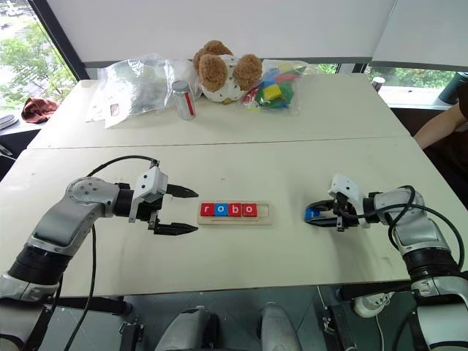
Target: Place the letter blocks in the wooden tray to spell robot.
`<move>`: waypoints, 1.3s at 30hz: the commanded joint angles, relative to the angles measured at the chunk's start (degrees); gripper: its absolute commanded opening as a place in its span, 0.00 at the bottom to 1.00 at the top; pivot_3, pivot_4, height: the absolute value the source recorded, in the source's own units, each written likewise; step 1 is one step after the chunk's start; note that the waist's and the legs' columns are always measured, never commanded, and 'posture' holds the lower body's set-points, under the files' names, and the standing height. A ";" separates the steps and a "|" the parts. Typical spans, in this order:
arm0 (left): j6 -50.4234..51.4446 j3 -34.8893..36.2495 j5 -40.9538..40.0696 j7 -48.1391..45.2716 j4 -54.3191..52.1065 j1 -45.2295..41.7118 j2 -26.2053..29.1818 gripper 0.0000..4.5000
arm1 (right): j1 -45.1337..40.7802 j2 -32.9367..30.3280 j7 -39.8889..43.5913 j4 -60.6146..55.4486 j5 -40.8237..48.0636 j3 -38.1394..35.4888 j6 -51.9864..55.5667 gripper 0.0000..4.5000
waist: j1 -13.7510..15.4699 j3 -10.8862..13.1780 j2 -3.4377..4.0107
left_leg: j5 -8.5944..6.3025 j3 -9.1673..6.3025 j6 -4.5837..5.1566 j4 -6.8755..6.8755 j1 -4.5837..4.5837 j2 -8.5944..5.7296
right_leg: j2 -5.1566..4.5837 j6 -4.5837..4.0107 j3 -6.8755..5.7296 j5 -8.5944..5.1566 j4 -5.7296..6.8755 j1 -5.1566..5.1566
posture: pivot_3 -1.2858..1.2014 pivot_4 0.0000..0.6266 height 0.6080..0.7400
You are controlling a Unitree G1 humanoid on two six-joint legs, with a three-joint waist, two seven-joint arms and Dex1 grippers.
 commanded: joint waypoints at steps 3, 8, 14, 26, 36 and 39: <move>-1.62 0.40 0.68 -0.66 0.77 -1.56 0.50 1.00 | -8.99 4.40 0.24 -7.38 -1.21 5.61 6.51 0.25 | -0.06 0.00 0.01 | 0.02 0.01 -0.03 -0.03 -0.02 0.02 | 0.04 -0.01 0.01 0.00 0.08 -0.12 | 0.52 0.24 1.00; -1.61 0.24 1.01 0.19 0.21 -0.95 -0.07 1.00 | -11.61 7.84 -0.14 -5.68 -4.27 10.06 3.99 0.25 | 0.93 0.00 0.01 | 0.02 -0.06 -0.05 -0.04 -0.22 -0.03 | -0.02 -0.01 -0.10 0.00 0.02 -0.24 | 0.52 0.24 1.00; -1.34 0.85 0.98 1.55 -0.87 0.73 0.08 1.00 | -13.14 8.91 1.25 -3.55 -6.08 12.78 1.40 0.25 | 1.10 0.00 0.01 | 0.04 0.02 -0.07 0.01 -0.28 -0.13 | -0.11 0.00 -0.08 0.00 -0.03 -0.27 | 0.52 0.24 1.00; -1.79 0.54 0.91 2.85 -0.44 0.84 -0.92 1.00 | -13.51 10.01 0.90 -0.87 -7.68 12.80 -0.92 0.25 | 0.49 0.00 0.01 | 0.03 0.01 -0.05 0.00 -0.26 -0.10 | -0.07 0.00 -0.11 0.00 0.02 -0.29 | 0.52 0.24 1.00; -2.12 0.46 1.47 3.13 0.92 -0.09 -1.62 1.00 | -13.63 11.03 -0.87 -1.28 -7.04 11.84 -0.44 0.98 | 0.18 0.00 0.01 | 0.03 0.00 -0.06 -0.01 -0.25 -0.08 | -0.05 0.00 -0.11 0.01 0.04 -0.29 | 0.52 0.24 1.00; -2.16 0.48 1.55 3.13 1.16 -0.25 -1.69 1.00 | -13.73 11.14 -1.49 -1.82 -6.74 11.30 -0.39 0.98 | 0.19 0.00 0.01 | 0.03 0.00 -0.06 -0.01 -0.25 -0.08 | -0.05 0.00 -0.10 0.01 0.04 -0.30 | 0.52 0.24 1.00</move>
